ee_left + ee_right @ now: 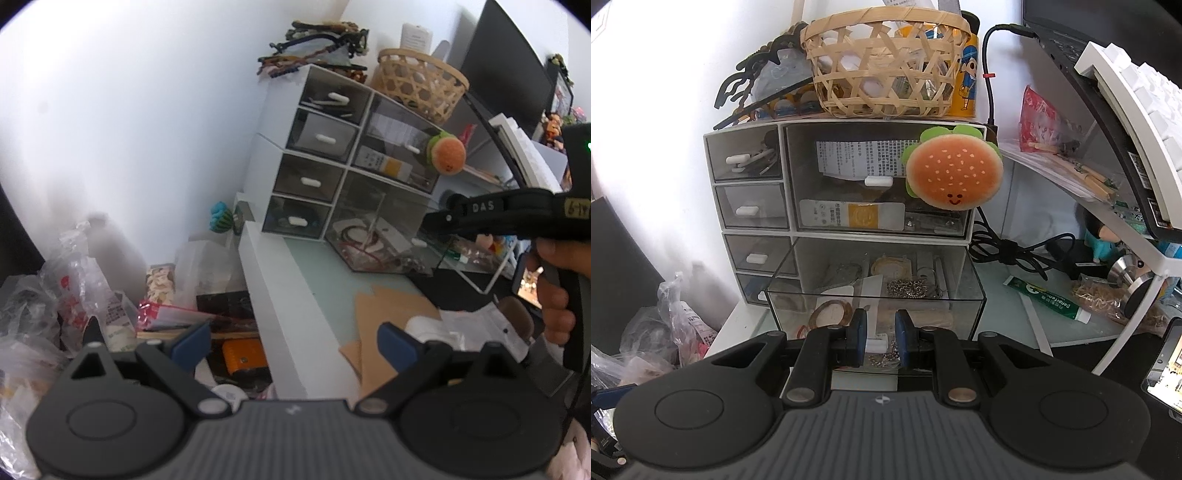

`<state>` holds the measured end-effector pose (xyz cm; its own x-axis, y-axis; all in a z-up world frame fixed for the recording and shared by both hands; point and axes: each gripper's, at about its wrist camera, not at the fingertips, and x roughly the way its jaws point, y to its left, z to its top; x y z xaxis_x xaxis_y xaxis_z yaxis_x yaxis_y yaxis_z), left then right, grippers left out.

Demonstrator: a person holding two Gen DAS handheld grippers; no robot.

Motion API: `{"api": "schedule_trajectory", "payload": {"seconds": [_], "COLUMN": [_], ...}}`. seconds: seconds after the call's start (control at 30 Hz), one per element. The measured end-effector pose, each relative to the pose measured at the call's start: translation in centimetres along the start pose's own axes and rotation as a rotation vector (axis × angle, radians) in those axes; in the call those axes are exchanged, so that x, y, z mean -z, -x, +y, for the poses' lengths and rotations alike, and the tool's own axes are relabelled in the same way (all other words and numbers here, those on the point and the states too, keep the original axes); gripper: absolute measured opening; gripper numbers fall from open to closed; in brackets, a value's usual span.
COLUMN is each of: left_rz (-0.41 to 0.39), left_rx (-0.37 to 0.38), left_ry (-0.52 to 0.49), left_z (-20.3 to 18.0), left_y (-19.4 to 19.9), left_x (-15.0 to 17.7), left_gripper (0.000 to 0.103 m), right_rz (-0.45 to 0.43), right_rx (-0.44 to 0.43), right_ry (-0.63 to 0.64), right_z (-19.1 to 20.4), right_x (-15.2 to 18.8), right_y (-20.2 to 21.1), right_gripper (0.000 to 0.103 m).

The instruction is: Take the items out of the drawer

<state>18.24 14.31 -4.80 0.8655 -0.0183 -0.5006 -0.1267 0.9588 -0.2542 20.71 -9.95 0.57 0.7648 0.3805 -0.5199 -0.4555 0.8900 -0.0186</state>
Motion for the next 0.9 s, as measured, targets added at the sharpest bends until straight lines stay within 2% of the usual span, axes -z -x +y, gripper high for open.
{"api": "schedule_trajectory", "payload": {"seconds": [0.9], "left_rz": [0.01], "left_rx": [-0.034], "left_ry": [0.005], "left_z": [0.8], "left_y": [-1.0], "left_x": [0.1], "left_gripper": [0.099], "right_rz": [-0.004], "right_rx": [-0.005], "right_ry": [-0.004], "right_z": [-1.2], "right_x": [-1.0], "right_y": [-1.7], "right_gripper": [0.019]}}
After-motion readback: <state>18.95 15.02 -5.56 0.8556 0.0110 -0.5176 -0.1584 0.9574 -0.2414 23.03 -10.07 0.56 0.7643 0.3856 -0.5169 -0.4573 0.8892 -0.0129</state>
